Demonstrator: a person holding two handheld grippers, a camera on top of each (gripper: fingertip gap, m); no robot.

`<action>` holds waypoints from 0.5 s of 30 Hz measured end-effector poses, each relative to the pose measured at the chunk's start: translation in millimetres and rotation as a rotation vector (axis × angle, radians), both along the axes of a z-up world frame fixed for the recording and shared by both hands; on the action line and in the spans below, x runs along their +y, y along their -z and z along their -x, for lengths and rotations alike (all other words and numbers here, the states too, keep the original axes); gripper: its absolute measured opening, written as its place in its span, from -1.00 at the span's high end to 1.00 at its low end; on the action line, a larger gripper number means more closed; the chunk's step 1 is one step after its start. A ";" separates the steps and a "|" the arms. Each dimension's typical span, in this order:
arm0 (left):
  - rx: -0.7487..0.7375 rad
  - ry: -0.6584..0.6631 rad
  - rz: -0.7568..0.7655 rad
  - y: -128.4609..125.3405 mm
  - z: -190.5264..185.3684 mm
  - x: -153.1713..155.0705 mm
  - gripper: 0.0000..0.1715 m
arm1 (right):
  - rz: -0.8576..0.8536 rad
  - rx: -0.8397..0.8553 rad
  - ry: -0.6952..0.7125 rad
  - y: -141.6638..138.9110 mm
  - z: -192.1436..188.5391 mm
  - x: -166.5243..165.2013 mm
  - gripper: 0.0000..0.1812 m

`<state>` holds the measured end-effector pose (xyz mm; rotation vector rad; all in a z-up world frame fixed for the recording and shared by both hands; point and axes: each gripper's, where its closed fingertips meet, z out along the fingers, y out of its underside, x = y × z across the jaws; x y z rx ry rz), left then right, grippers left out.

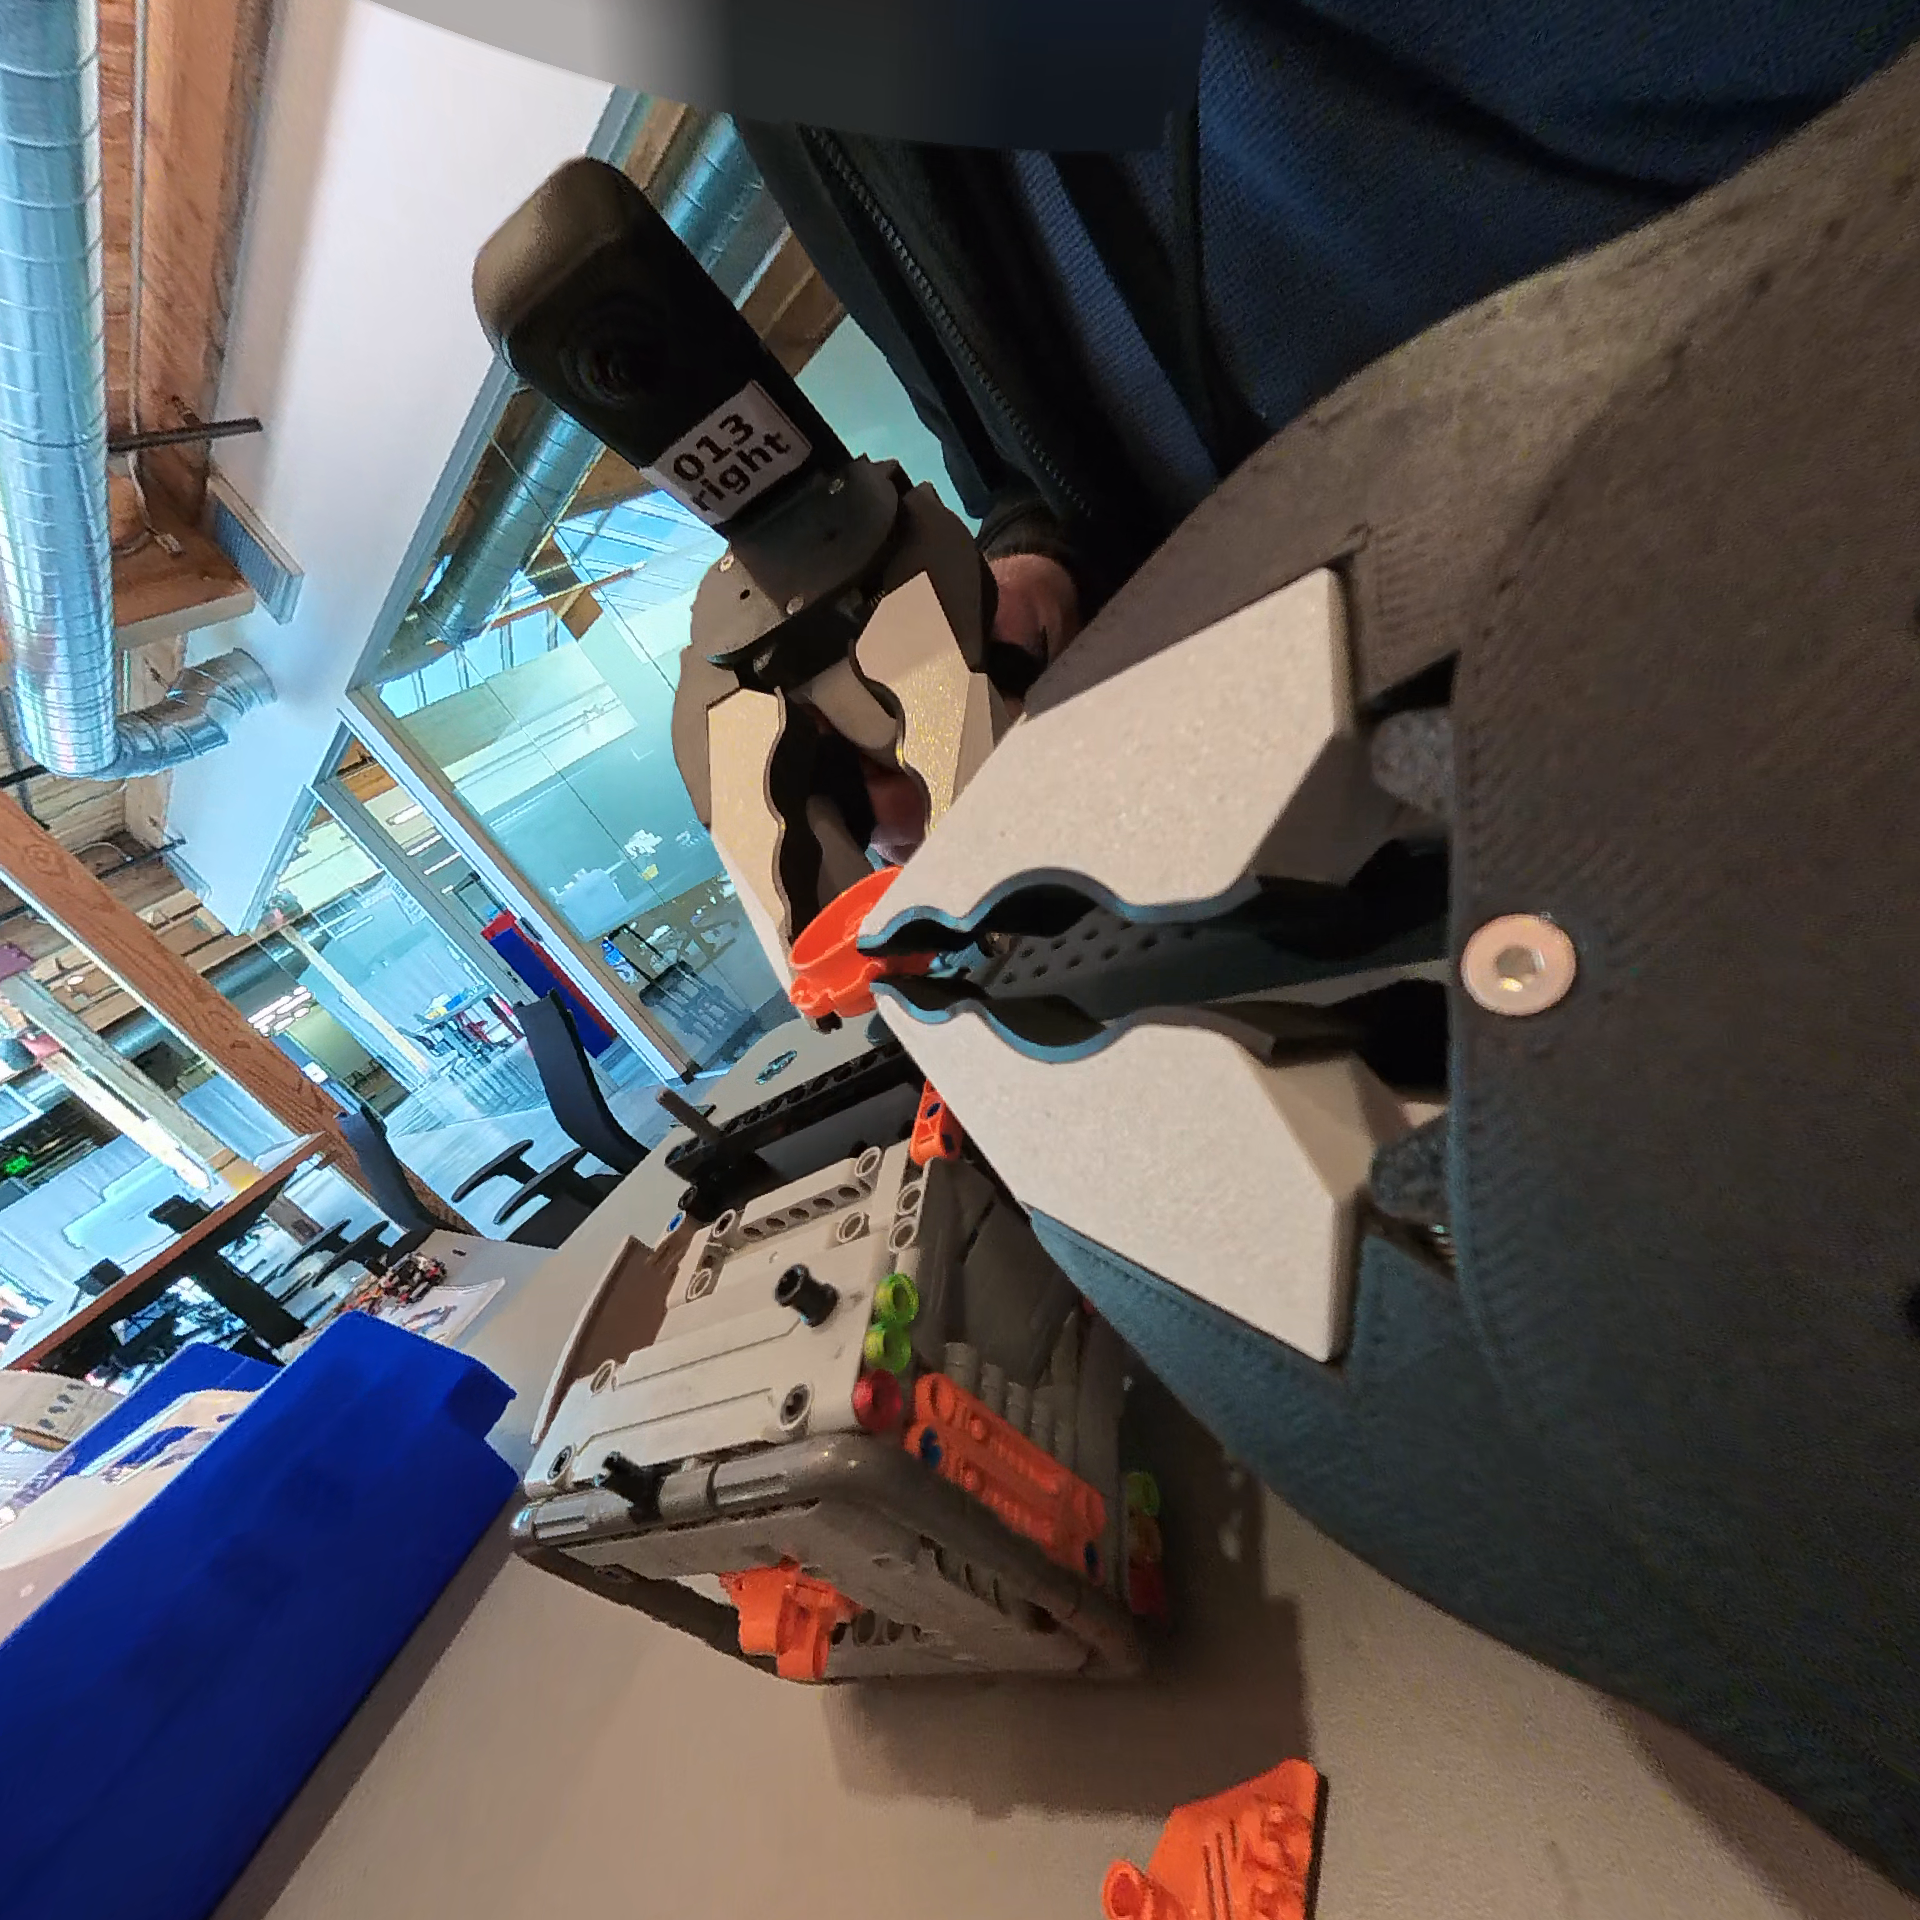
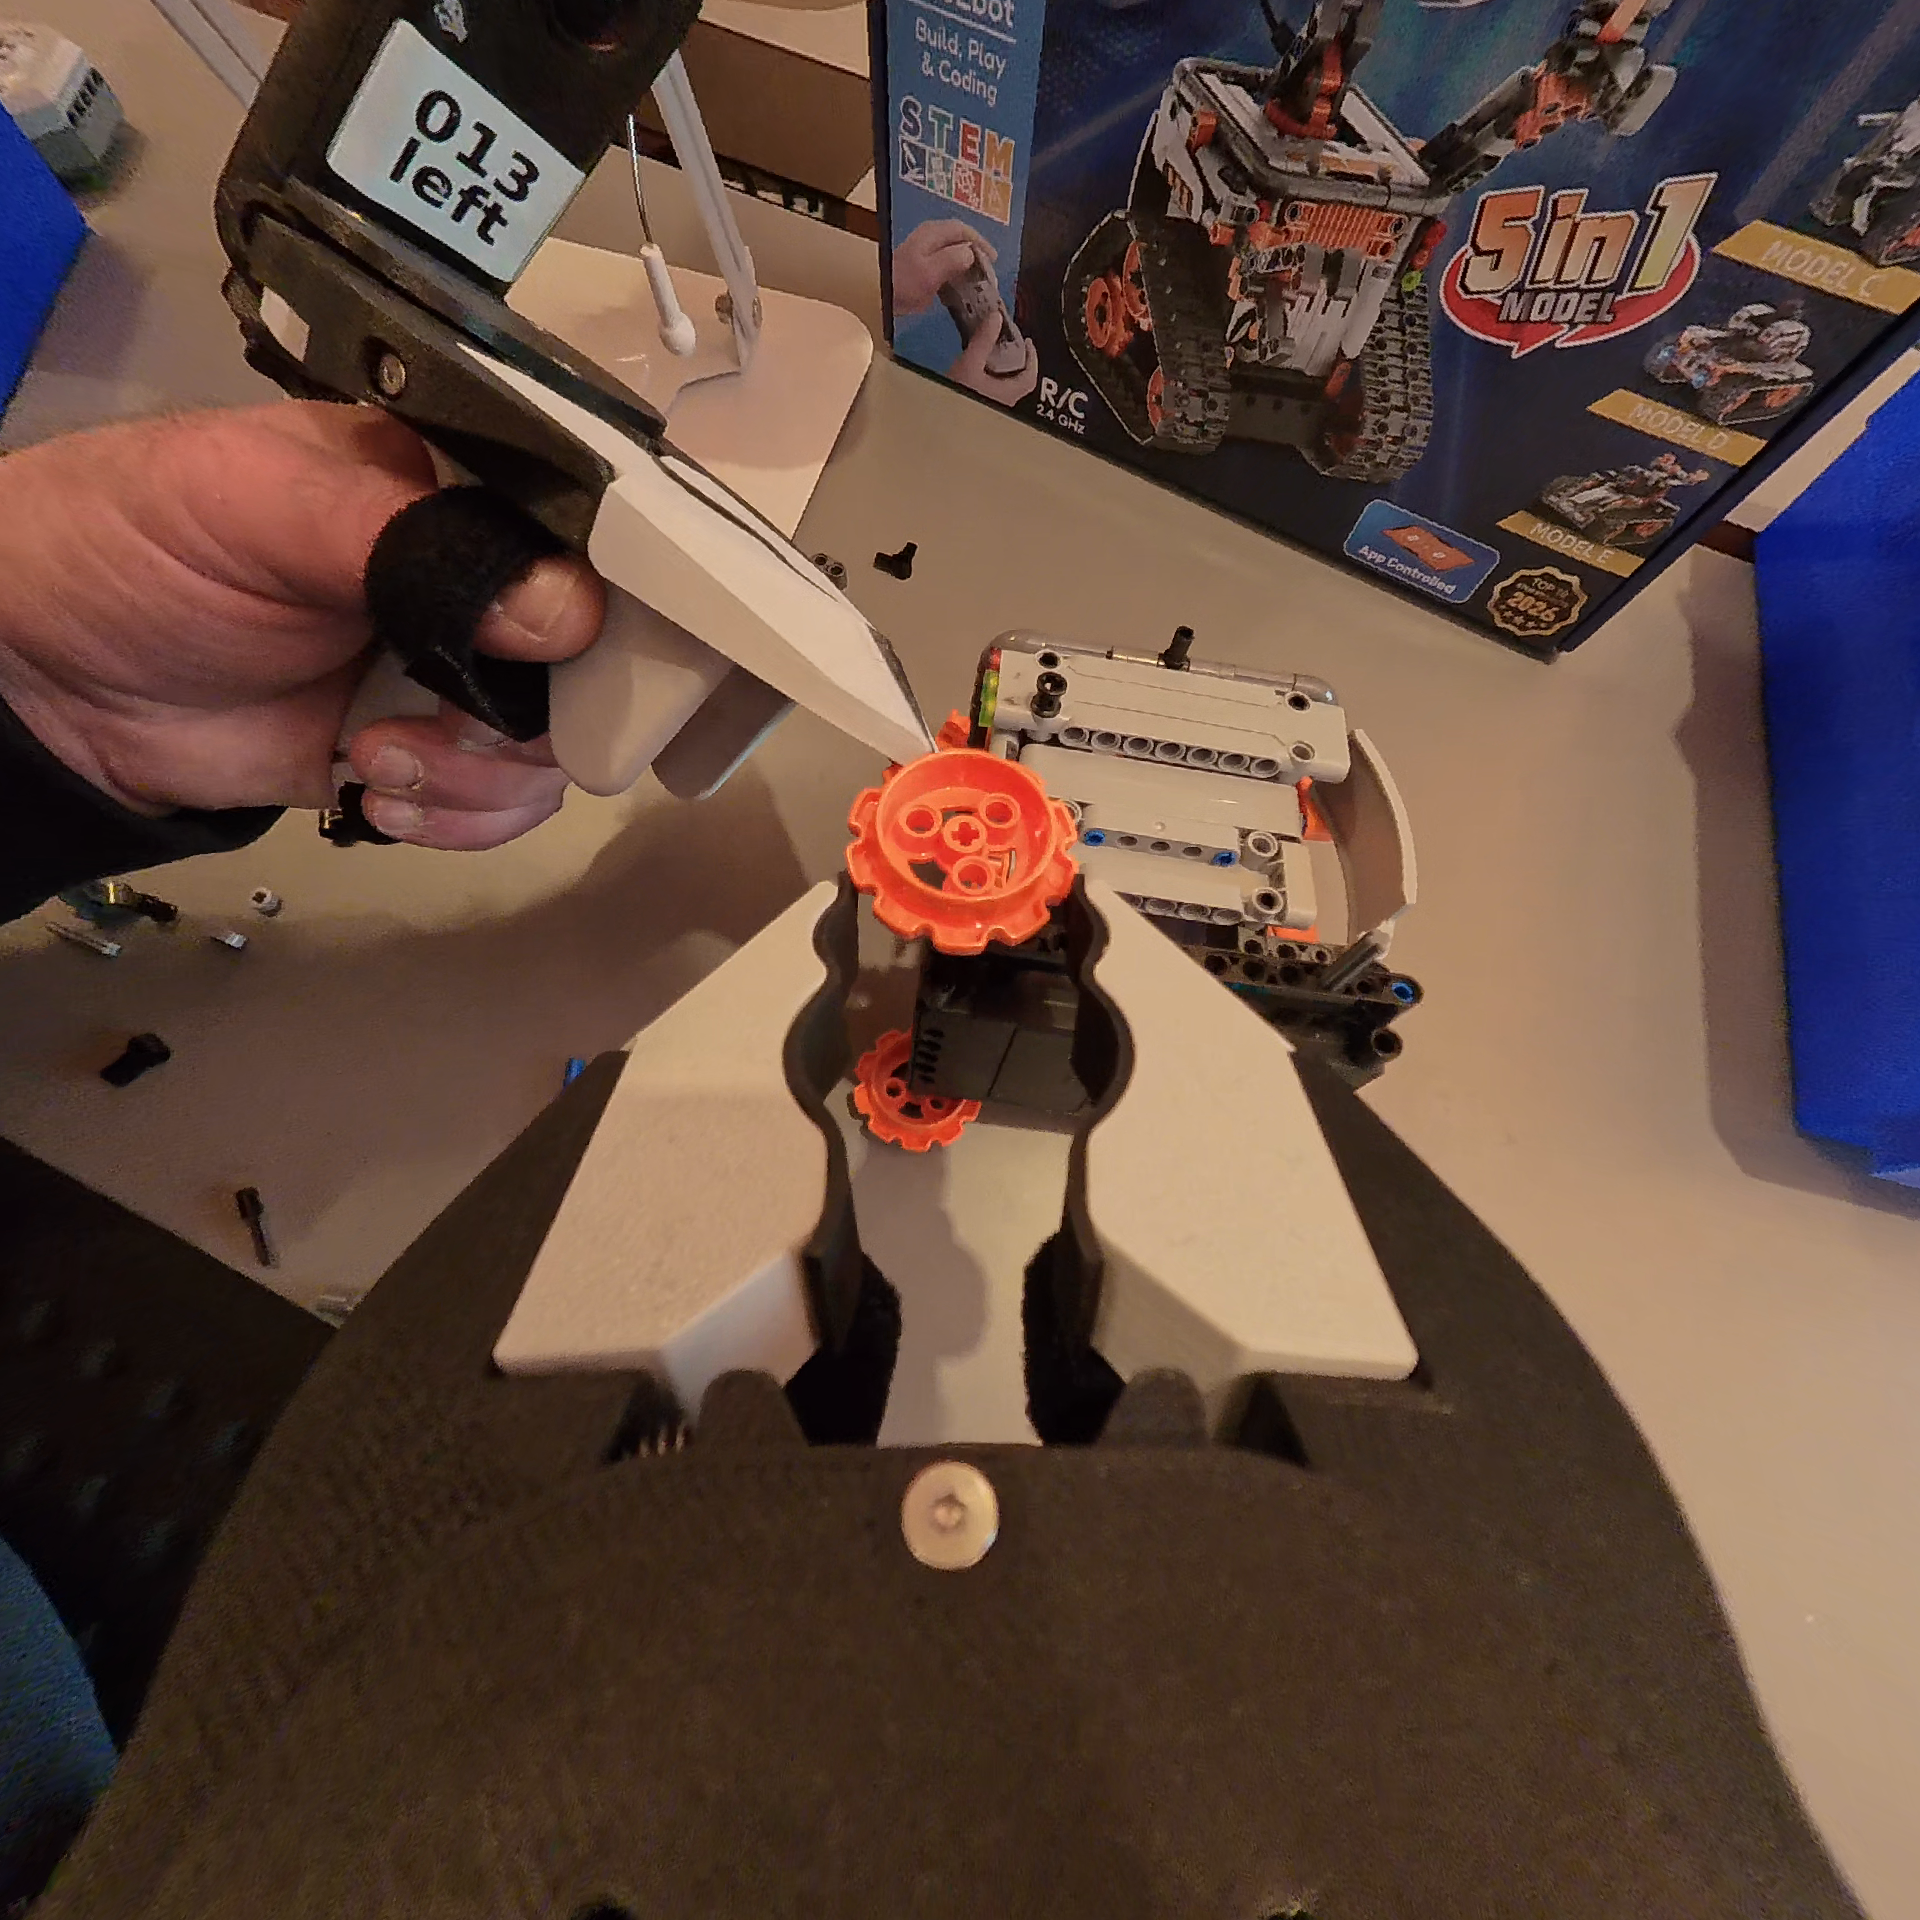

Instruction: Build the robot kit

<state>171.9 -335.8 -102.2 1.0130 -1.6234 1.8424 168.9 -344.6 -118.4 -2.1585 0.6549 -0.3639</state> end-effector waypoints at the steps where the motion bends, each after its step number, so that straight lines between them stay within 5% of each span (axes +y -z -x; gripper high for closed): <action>1: 0.002 -0.001 -0.008 0.3 -0.7 0.3 0.98 | 0.002 0.002 0.001 0.7 0.0 -0.2 0.60; 15: -0.175 -0.072 -0.111 4.7 4.2 -2.0 0.99 | -0.036 -0.053 -0.050 2.9 1.1 -2.5 0.62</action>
